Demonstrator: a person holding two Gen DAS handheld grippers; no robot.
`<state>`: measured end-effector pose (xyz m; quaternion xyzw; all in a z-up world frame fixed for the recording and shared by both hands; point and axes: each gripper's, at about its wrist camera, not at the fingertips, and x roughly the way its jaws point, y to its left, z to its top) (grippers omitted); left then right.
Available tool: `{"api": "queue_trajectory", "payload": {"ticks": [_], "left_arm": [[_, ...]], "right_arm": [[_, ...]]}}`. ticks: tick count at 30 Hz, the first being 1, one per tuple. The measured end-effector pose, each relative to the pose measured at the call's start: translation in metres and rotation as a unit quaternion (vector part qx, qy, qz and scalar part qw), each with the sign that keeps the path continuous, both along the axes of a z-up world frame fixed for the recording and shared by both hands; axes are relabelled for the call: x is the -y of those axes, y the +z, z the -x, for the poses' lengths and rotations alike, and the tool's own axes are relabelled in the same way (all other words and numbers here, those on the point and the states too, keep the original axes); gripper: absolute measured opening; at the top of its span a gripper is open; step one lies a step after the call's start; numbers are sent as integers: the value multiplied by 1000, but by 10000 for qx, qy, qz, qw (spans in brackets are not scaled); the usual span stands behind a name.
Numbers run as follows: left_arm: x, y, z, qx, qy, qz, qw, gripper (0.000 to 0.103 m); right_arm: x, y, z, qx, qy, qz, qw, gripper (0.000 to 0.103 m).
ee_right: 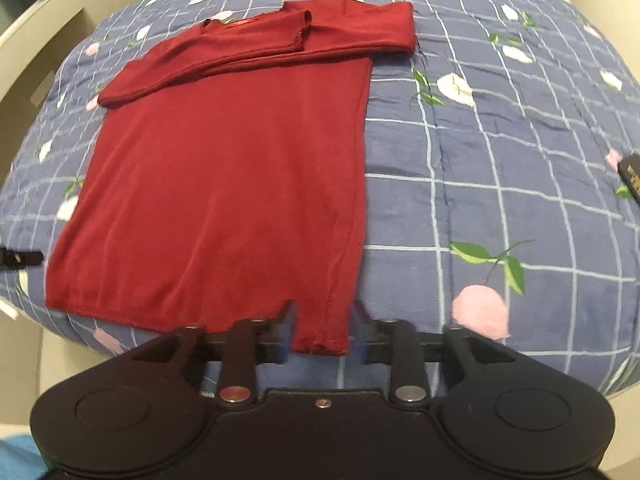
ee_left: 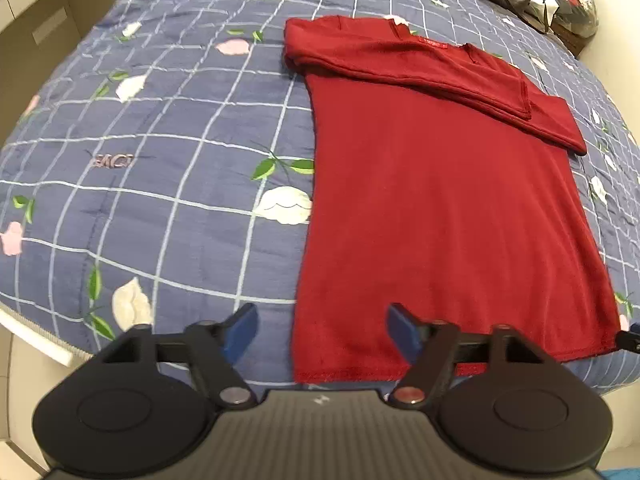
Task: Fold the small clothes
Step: 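Open both grippers and lift them off the shirt hem, then grasp the hem with the right gripper while the left gripper grasps the hem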
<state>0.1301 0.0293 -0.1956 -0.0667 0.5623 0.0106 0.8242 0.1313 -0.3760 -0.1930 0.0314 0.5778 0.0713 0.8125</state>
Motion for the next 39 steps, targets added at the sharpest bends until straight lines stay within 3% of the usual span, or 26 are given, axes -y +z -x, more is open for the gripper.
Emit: {"api": "queue_trajectory", "payload": {"ticks": [1,5,9,15,20,27,31,33,37,39], "left_arm": [[1,1,4,62,7,-119,9999,92],[13,6,18,371,-133,-593,9975,102],[35,6,33,631,-654,-987,9910,102],[66,-3,39,775,-1271,-1391,9790,102],[82,-20,38,714,-1674,-1419,9730,103],[95,-36,42,742,-2147,-1487,9624,103],[99,-35,43,757,-2290,-1464,9594,103],[99,-33,43,783,-2306,-1421,9594,103],[103,-32,43,768,-2311,-1376,9601,102],[105,-32,44,788,-2335,-1333,9599,102]], "right_arm": [[-1,2,3,64,93,87,9999,54],[-10,5,16,300,589,489,9966,75],[-30,2,29,575,1357,1048,9835,82],[-68,-6,49,1105,2626,1555,9459,83],[-97,-32,54,1053,3474,1640,9173,65],[-115,-70,54,944,3883,1992,8948,59],[-114,-70,52,1012,3840,1949,8968,55],[-112,-67,52,1046,3797,1856,9003,46],[-110,-58,45,1060,3498,1750,9142,15],[-110,-52,44,1035,3270,1644,9248,9]]}}
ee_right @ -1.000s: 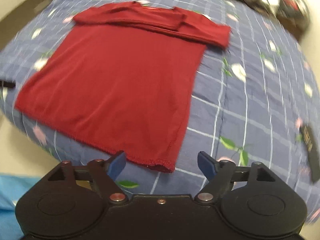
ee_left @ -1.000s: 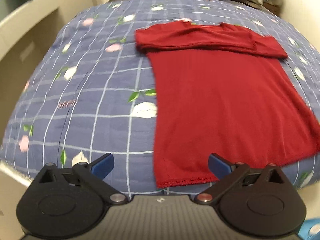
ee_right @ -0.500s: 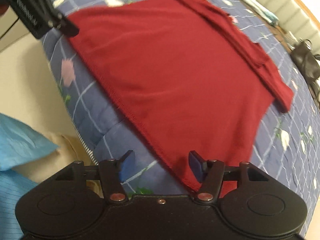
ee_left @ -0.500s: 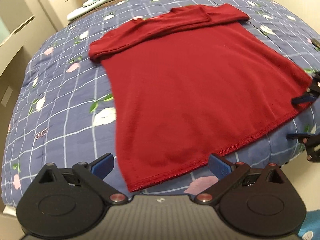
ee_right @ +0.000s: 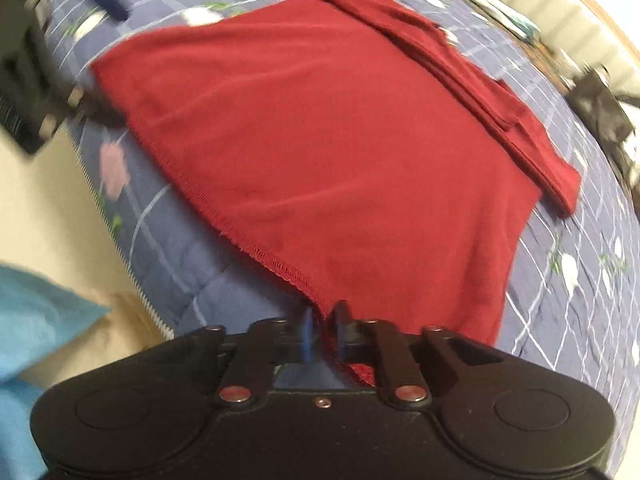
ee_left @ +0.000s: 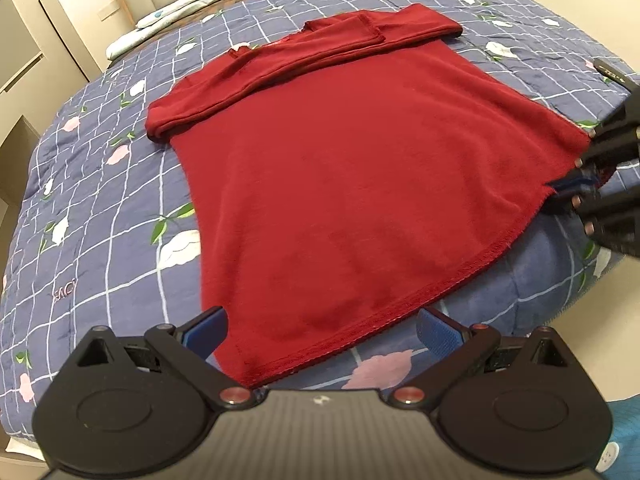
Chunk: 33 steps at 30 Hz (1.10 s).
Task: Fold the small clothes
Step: 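Grasp the hem with the right gripper while the left gripper grasps the hem, then lift the hem with both grippers and fold it over toward the collar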
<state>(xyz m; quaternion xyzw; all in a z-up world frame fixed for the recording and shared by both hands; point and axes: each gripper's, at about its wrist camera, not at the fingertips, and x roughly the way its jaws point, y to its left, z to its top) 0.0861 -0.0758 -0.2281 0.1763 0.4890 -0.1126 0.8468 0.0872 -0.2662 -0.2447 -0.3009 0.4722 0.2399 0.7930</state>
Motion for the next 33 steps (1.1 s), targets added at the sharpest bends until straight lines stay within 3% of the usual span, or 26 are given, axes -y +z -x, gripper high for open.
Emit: {"api": "queue_trajectory", "payload": {"ticks": [7,10,13,16,21,22,24,33], "left_arm": [[20,-10,4,93,-274,-52,9996,103],[31,-16,3,319,-272,-368,9984,102],[36,-20,-2,615,-198,-976,9931,88],[31,-15,-3,854,-299,-1280,9876,73],[13,2,2,993,-887,-1285,9827,39],[8,6,2,953,-986,-1192,9834,22],[2,13,0,788,-1068,-1008,9860,7],[-6,48,8,650,-1573,-682,9830,4]], "right_arm": [[9,44,-25,-327,-607,-705,9951,6],[10,64,-35,-427,-749,-911,9921,6],[12,82,-42,-436,-816,-1048,9902,6],[12,94,-47,-362,-720,-1030,9914,6],[13,102,-44,-331,-407,-916,9944,6],[14,102,-42,-321,-347,-883,9950,6],[14,103,-40,-284,-245,-799,9961,5],[6,105,-16,-195,457,-370,9981,5]]}}
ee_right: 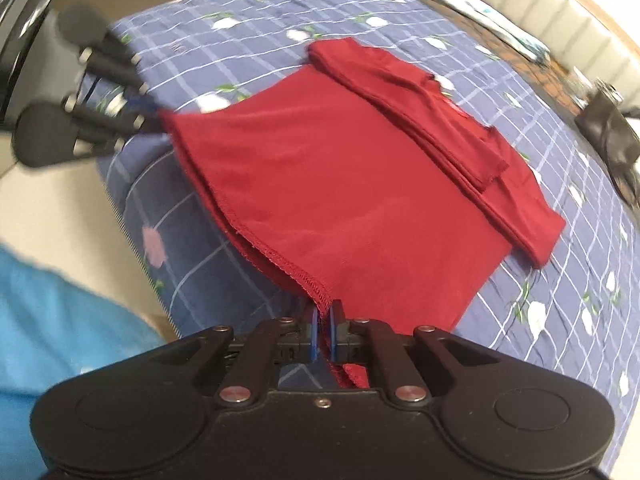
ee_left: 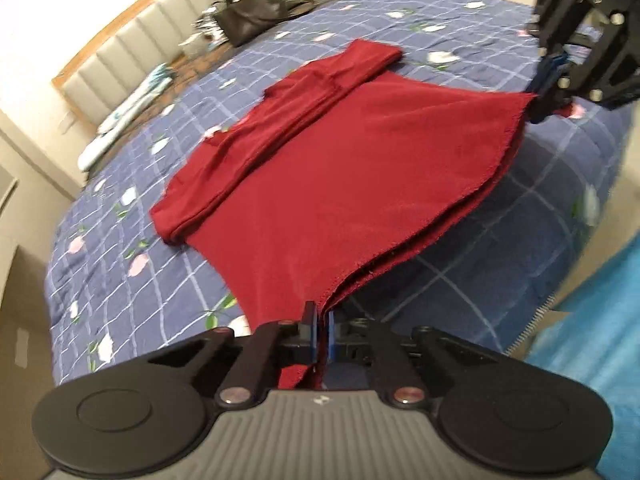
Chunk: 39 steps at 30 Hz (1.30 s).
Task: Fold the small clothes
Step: 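Lift the hem with both grippers and fold it over toward the collar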
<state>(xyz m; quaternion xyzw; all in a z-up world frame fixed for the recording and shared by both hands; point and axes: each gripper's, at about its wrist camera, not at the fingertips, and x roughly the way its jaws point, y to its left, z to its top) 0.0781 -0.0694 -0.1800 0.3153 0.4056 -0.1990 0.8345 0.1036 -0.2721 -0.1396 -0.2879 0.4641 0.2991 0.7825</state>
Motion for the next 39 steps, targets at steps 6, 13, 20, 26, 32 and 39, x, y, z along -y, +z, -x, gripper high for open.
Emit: {"api": "queue_trajectory", "payload": {"ticks": [6,13,20,26,32,39], "left_arm": [[-6,14,15,-314,-69,250,9992,3],[-16,31,38,-557,197,496,9970,3],[-18,53,12,-430,621,689,9948,4],[-15,79,-53,-122,690,781,9945,4],[-13,103,-140,-121,502,840,9951,4],[-18,116,-262,-277,365,928,9946,4]], "right_arm": [[5,9,11,-93,330,131,9993,5],[5,16,41,-323,708,208,9967,5],[13,21,46,-364,282,-79,9989,5],[16,42,7,114,-129,-269,9995,5],[26,59,-66,407,-338,-352,9980,5],[31,75,-180,647,-279,-153,9974,5]]}}
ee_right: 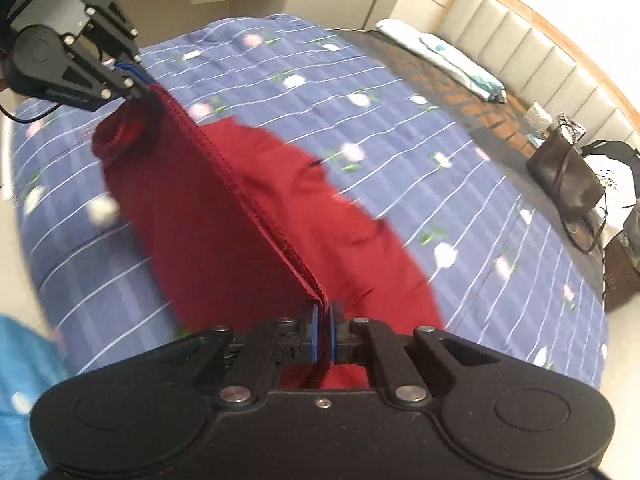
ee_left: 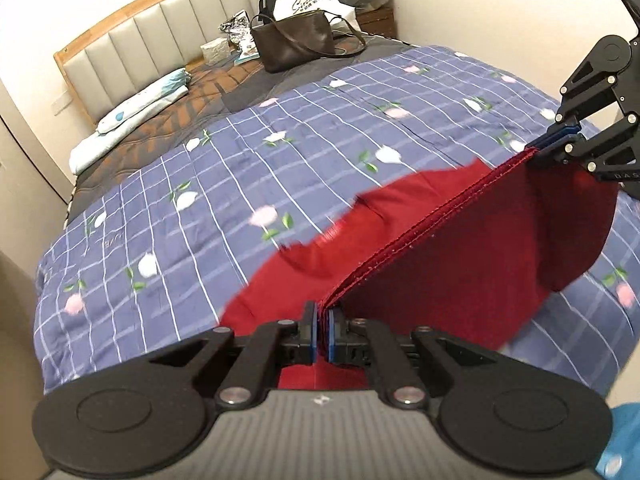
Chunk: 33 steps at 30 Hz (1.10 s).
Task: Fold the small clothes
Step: 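Lift the hem with both grippers and fold it over toward the collar, then open both grippers and release the folded hem onto the shirt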
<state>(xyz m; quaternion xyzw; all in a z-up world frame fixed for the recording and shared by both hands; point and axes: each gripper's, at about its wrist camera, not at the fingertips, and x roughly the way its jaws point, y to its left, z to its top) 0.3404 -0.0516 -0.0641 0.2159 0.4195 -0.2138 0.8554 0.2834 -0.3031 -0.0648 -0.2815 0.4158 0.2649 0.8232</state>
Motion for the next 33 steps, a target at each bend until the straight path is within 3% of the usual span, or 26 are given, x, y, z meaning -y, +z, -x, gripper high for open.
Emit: {"api": "queue_trajectory", "payload": {"ticks": [5,12,22,24,30,32,33], "left_arm": [[-5,-13,-79,-212,82,44,9997,4],[-9,-60,-163,-622,60,-159,9979,5],[-21,-126,-220,-1319,417,55,9904,7],[-24,-133,-226,-1401,546,103,9886,12],[-40,-141,-237,-1603,873,369,9825,43],[-48,-139,-237,-1571,928,496,9820,65],[-53,-137,-236,-1511,979,558,9821,71]], "right_arm": [[-3,-1,-83,-33,-136,-31,9999,5],[-14,-41,-188,-316,-329,97,9989,5],[-23,-111,-255,-1008,-881,-57,9910,5],[-24,-121,-258,-1067,-956,-51,9897,5],[-25,-141,-262,-1142,-1117,-48,9872,7],[-25,-144,-263,-1152,-1165,-57,9865,9],[-25,-146,-264,-1161,-1190,-67,9861,9]]}}
